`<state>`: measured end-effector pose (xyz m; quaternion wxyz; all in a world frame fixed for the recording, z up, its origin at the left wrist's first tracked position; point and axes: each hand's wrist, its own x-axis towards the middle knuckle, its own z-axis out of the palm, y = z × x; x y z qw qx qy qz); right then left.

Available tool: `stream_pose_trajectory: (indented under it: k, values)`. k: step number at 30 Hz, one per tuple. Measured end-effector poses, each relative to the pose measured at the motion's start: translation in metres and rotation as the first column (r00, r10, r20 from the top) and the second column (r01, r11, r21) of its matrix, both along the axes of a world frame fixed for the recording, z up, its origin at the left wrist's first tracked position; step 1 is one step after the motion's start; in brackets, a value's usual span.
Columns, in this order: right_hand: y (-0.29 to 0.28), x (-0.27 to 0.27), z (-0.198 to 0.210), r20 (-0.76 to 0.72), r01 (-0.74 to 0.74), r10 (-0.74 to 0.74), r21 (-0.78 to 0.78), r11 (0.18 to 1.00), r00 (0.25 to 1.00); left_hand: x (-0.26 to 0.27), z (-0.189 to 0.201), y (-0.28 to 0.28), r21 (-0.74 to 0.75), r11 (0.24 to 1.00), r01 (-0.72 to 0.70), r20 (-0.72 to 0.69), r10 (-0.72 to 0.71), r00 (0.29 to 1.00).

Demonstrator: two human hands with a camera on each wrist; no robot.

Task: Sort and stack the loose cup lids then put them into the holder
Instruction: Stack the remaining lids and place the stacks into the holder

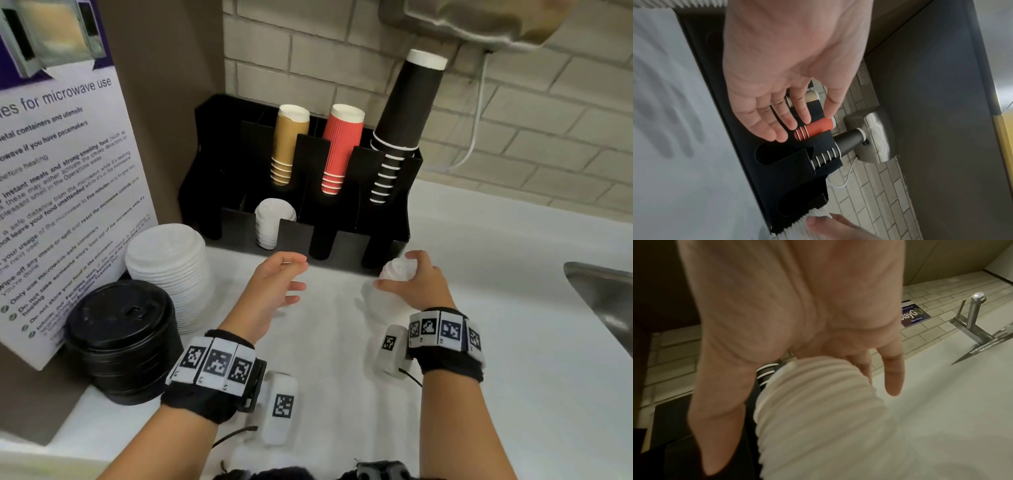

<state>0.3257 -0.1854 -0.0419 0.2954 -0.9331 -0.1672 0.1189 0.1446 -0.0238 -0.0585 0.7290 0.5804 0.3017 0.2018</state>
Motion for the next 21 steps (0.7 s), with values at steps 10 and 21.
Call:
stream_pose_trajectory:
  k: [10, 21]
  values:
    - [0.003, -0.002, 0.021, 0.105, -0.015, 0.014, 0.008, 1.0, 0.994, 0.002, 0.005, -0.001, 0.063, 0.998, 0.023, 0.01, -0.024, 1.0]
    - [0.054, -0.061, 0.04, -0.14, -0.433, 0.607, 0.577, 0.692, 0.782, 0.009, 0.008, -0.01, 0.279, 0.958, 0.071, 0.308, -0.159, 0.938]
